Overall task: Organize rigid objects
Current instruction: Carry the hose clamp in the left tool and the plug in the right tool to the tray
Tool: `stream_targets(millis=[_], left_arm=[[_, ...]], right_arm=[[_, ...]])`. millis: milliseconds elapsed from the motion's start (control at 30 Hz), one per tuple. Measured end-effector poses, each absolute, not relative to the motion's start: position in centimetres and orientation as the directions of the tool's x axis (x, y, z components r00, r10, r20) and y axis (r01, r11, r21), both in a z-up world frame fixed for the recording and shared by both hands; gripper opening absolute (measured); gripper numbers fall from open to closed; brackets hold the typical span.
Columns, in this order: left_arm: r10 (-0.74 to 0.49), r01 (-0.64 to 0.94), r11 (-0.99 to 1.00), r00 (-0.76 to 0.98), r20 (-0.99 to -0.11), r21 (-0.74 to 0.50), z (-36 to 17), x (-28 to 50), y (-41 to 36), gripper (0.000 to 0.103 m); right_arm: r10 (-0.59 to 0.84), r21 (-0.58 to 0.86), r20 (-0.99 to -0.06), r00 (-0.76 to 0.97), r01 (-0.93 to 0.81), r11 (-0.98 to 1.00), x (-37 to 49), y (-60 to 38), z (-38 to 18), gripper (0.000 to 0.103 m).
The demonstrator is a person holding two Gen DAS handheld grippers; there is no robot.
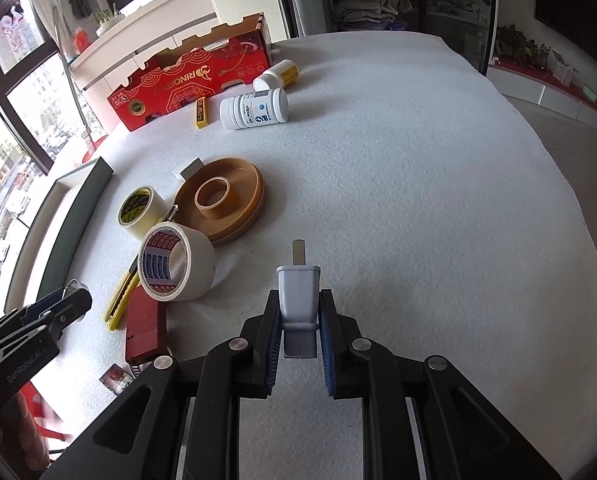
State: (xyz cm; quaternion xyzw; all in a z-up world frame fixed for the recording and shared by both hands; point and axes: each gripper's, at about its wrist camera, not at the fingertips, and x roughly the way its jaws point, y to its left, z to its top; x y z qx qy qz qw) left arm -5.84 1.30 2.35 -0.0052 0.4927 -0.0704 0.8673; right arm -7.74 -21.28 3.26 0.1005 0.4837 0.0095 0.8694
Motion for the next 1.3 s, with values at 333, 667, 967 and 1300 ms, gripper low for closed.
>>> stream_targets(millis=[333, 667, 967, 1300], left_arm=[[-0.327, 0.337, 0.926, 0.478, -0.815, -0.173, 4.2, -9.3, -4.6, 0.045], [-0.416, 0.363, 0.899, 0.528, -0.740, -0.246, 10.6, -10.2, -4.0, 0.045], [-0.316, 0.225, 0.949, 0.693, -0.648, -0.223, 17.1, -8.9, 2.9, 0.045], [-0.113, -0.030, 0.975, 0.787, -0.606, -0.221, 20.0, -6.9, 13.5, 0.045]], right_arm=[[0.120, 0.236, -0.792, 0.599, 0.119, 0.964, -10.0, -22.7, 6.5, 0.018], [0.140, 0.252, -0.720, 0.679, 0.068, 0.965, -10.2, -22.1, 11.8, 0.018], [0.282, 0.270, -0.652, 0.703, -0.132, 0.954, -6.6, -16.3, 17.0, 0.019], [0.484, 0.298, -0.612, 0.626, -0.384, 0.874, -2.9, -6.0, 20.2, 0.019]])
